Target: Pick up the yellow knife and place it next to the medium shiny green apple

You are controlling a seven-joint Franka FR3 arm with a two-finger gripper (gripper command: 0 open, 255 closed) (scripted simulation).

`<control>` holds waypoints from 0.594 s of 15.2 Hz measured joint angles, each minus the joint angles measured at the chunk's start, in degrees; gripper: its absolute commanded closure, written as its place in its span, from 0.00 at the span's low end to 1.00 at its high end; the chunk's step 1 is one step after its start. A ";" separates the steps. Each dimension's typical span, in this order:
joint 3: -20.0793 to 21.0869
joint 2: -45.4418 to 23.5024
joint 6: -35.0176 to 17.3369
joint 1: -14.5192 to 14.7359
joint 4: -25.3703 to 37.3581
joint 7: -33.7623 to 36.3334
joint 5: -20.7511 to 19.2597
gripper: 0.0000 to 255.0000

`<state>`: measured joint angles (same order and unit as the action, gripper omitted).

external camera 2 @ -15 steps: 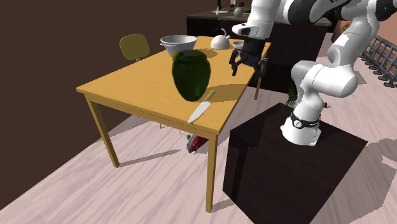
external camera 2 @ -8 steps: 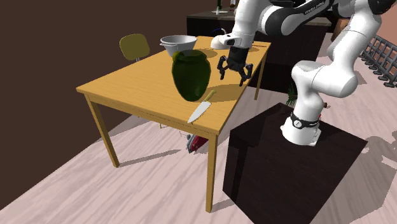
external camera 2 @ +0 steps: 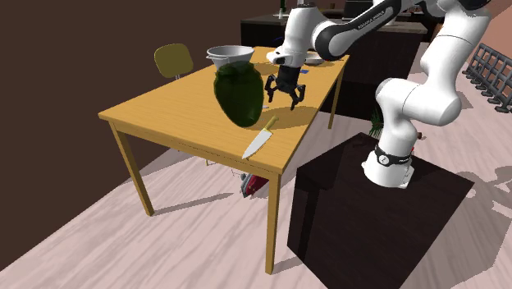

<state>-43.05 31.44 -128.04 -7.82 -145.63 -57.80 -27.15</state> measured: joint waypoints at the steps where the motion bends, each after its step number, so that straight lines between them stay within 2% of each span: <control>1: -1.55 -0.60 -1.87 0.81 1.16 -1.82 0.09 0.00; 3: -6.44 -0.40 -4.40 3.38 3.39 -6.18 0.84 0.00; 4: -7.26 -0.46 -4.44 4.88 4.23 -6.22 1.18 0.00; 6: -11.40 -8.22 -6.57 7.80 3.84 -7.20 1.40 0.00; 9: -14.37 -12.57 -10.32 8.92 1.76 -8.25 1.48 0.00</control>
<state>-57.41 18.87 -138.37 1.10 -143.87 -66.05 -25.66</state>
